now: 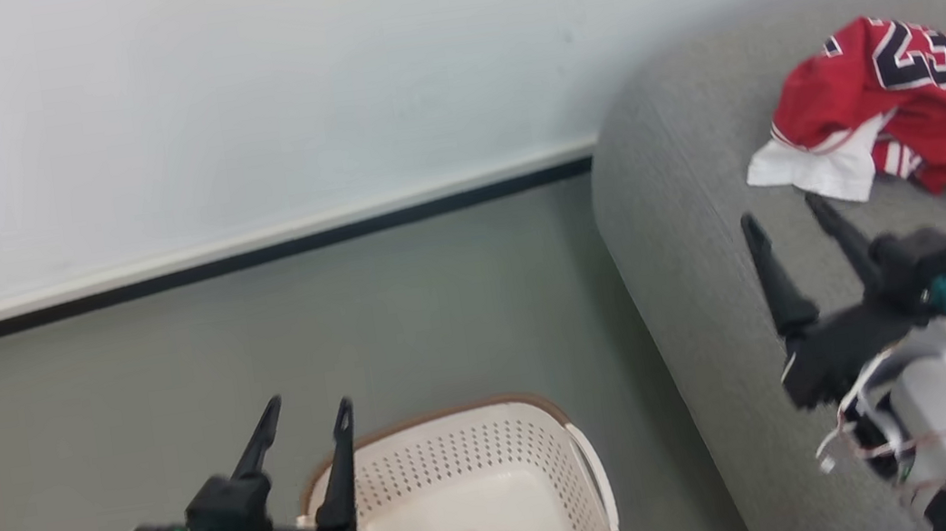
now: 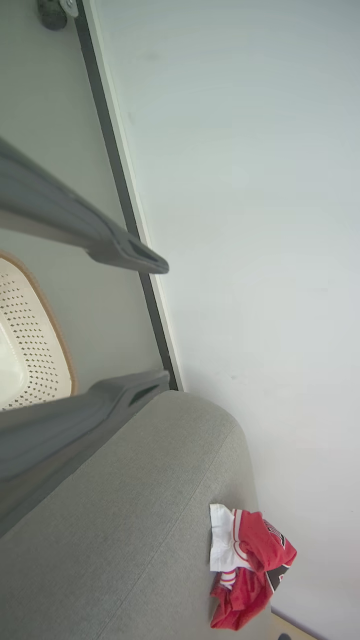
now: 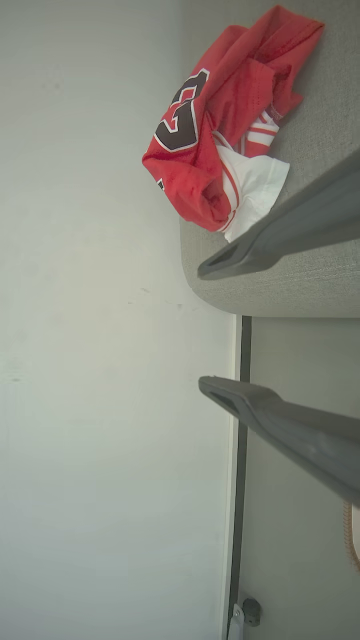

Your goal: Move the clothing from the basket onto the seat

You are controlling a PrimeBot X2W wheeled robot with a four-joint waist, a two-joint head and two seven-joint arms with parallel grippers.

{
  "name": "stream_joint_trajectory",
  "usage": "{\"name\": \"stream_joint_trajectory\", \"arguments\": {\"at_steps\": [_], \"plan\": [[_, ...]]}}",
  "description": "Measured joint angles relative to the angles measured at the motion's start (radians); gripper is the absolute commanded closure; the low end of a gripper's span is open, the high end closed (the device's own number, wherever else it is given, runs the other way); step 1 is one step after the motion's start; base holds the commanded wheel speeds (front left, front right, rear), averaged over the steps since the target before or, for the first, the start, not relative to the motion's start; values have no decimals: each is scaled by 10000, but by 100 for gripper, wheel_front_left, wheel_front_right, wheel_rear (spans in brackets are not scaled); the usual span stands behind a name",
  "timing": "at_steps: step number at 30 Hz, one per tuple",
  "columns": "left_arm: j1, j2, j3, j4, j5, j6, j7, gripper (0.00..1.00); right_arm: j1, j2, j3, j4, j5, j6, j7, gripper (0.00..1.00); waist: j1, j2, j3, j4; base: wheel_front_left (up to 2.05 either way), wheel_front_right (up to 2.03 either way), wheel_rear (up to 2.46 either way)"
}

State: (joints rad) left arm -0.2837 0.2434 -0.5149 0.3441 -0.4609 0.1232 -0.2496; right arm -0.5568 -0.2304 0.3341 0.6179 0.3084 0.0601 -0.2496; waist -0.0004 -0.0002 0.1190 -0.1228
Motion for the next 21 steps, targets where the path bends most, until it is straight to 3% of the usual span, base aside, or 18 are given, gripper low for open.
{"name": "stream_joint_trajectory", "arguments": {"at_steps": [3, 12, 21], "plan": [[749, 69, 447, -324, -119, 2, 0, 0, 853, 228, -19, -667, -6, -326, 0, 0, 1, 0, -434, 272, 0, 0, 0], [2341, 59, 1695, -1047, 31, 10, 0, 0, 2722, 550, -48, -2171, -15, -871, 0, 0, 1, 0, -1239, 760, 0, 0, 0], [3351, -288, 2596, -1770, 510, 12, 0, 0, 4070, 541, -272, -3400, -40, -1143, 0, 0, 2, 2, -1622, 991, 0, 0, 0]]}}
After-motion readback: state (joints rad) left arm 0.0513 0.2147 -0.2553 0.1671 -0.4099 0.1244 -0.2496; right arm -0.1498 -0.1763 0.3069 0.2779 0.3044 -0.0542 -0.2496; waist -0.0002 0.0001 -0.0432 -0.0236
